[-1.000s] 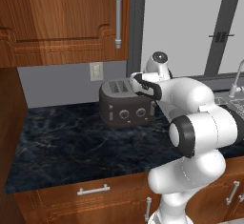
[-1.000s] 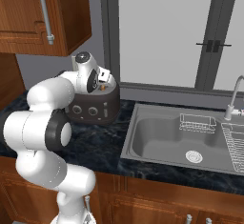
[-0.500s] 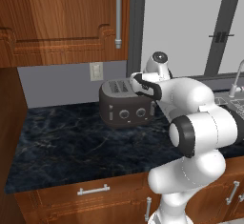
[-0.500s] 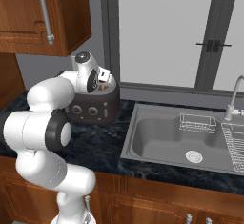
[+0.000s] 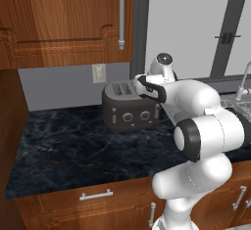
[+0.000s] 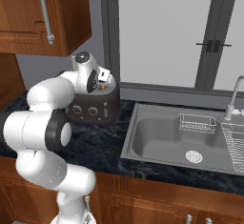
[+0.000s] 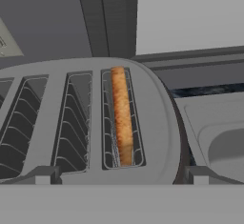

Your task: Start the toaster. Once the lever pops up, take the bread to the plate on the dining counter.

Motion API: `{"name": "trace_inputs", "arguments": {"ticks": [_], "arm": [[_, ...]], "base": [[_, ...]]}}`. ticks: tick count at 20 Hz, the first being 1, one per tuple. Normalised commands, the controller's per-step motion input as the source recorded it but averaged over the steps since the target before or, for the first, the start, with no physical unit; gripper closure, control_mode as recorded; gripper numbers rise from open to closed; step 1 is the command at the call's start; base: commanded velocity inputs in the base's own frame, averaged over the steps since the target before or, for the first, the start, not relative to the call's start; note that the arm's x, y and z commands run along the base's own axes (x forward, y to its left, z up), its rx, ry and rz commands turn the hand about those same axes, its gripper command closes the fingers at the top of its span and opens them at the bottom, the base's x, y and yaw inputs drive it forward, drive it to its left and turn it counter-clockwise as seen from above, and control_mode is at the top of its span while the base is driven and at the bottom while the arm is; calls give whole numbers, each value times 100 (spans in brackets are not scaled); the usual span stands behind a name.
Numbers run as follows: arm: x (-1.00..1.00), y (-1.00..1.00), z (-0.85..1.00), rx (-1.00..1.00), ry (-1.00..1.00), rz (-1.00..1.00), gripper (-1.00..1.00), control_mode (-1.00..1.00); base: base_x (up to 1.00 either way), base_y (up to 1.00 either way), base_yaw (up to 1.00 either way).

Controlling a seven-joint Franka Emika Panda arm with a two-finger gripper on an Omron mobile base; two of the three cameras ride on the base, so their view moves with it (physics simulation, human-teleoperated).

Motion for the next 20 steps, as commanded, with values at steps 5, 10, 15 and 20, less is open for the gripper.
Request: {"name": "trace_inputs", "arguments": {"ticks": [5,10,15,20], "arm": [[5,-1,-4,0,0,0,-100,-100],[20,-4,-21,0,0,0,-100,-100],[17,0,-15,0,0,0,-100,-100],[11,0,-7,0,1,0,-100,-100]], "base": [[0,0,0],[0,0,0],[0,0,0],[0,0,0]]}}
